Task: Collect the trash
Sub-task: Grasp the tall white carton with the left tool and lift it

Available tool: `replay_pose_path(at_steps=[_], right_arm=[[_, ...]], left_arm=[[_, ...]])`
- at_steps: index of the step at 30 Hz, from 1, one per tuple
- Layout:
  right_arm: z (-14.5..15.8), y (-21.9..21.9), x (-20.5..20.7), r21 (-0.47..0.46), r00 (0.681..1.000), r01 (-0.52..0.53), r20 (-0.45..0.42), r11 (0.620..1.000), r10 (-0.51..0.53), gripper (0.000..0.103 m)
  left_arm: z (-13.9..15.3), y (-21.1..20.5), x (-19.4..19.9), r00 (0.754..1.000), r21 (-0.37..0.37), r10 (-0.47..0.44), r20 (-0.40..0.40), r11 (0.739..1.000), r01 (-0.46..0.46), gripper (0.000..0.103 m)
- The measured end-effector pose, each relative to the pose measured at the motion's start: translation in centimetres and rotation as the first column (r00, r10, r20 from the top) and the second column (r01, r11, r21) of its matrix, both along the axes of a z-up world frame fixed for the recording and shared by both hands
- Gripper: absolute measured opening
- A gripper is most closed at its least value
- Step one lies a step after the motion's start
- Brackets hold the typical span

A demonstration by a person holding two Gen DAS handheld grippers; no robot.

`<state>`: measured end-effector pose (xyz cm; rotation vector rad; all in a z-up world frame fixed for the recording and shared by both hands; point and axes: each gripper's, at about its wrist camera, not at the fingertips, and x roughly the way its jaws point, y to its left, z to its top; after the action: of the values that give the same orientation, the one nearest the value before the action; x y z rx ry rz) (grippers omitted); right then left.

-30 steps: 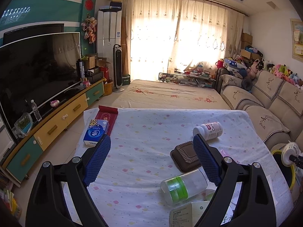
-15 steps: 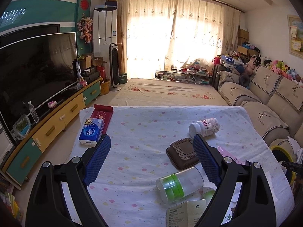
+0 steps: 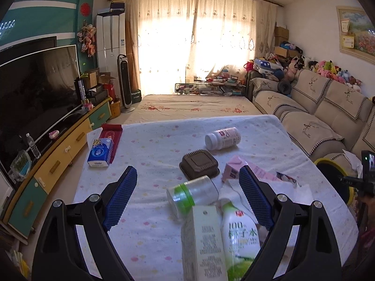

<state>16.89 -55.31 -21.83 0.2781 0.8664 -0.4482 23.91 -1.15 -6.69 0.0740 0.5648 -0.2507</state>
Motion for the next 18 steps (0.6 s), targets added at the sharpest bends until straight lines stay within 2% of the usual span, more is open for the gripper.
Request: replay_pose_path(at_steps=[7, 12, 14, 18], right_arm=[[0.0, 0.1, -0.5, 0.016, 1.0, -0.012, 0.01, 1.0, 0.012, 0.066], [0.1, 0.7, -0.4, 0.014, 0.999, -0.037, 0.016, 0.999, 0.037, 0.066], [0.2, 1.0, -0.2, 0.011, 0.999, -0.045, 0.015, 0.999, 0.045, 0.066], [0.2, 1.6, 0.0, 0.006, 0.998, -0.062, 0.012, 0.998, 0.061, 0.066]], left_arm=[[-2.6, -0.3, -4.7, 0.997, 0.032, -0.017, -0.081, 0.999, 0.019, 0.086], [-4.4, 0.0, -6.1, 0.991, 0.046, -0.007, -0.133, 0.999, 0.013, 0.072], [-5.1, 0.4, -6.1, 0.988, 0.039, -0.001, -0.158, 0.999, 0.007, 0.063], [-6.2, 1.2, -5.4, 0.98, 0.023, 0.006, -0.198, 1.0, -0.001, 0.052]])
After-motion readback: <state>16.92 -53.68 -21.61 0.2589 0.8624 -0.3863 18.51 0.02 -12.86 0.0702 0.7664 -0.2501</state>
